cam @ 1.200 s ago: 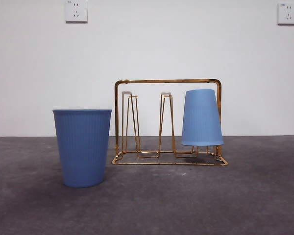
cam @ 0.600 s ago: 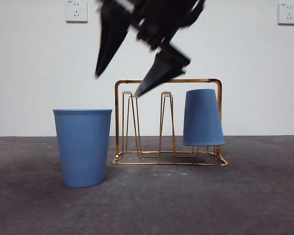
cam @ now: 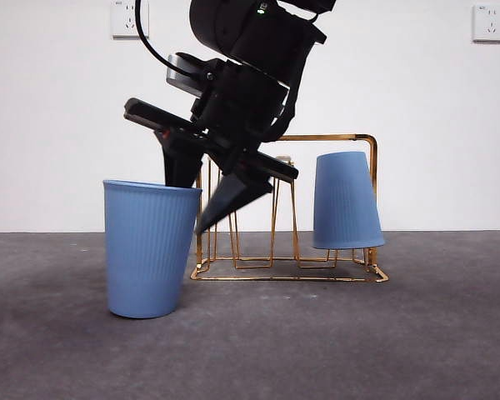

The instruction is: Pick up cup 1,put cup 1 in the cup rack,pick up cup 2,put cup 2 in the cup rack

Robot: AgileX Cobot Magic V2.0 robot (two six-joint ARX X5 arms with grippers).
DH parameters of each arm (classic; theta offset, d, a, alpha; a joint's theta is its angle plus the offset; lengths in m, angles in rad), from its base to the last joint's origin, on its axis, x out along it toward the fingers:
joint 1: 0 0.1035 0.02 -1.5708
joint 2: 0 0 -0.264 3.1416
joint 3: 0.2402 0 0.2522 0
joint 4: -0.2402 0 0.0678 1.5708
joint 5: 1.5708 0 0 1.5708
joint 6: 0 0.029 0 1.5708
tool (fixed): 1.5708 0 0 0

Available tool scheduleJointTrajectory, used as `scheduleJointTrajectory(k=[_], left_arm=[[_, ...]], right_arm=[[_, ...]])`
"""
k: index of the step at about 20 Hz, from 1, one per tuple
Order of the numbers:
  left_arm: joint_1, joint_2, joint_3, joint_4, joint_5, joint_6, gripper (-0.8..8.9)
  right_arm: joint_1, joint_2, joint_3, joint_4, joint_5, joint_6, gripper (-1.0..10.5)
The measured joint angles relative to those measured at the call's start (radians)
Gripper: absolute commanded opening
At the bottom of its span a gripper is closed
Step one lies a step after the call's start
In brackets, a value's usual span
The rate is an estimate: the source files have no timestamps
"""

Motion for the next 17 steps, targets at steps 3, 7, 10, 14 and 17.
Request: scheduleJointTrajectory(k=[3, 7, 10, 14, 17], left_arm=[[0.0, 0.0, 0.0, 0.0, 0.0, 0.0, 4.36], [0.0, 0.0, 0.0, 0.014, 0.002, 0.0, 4.36], [0.0, 0.0, -0.007, 0.032, 0.002, -0.013, 4.36], [0.0, -0.003, -0.069, 0.195, 0.054, -0.019, 4.36], [0.0, -0.003, -0.187, 0.425, 0.167, -0.026, 4.36]], right_arm=[[0.001, 0.0, 0.0, 0.001, 0.0, -0.005, -0.1], [0.0, -0.031, 0.0, -0.11, 0.001, -0.042, -0.1], [0.0, -0.151, 0.0, -0.205, 0.018, -0.087, -0.1], [0.0, -0.458, 0.0, -0.201, 0.074, -0.121, -0.1], [0.0, -0.7, 0.0, -0.216, 0.156, -0.15, -0.1]])
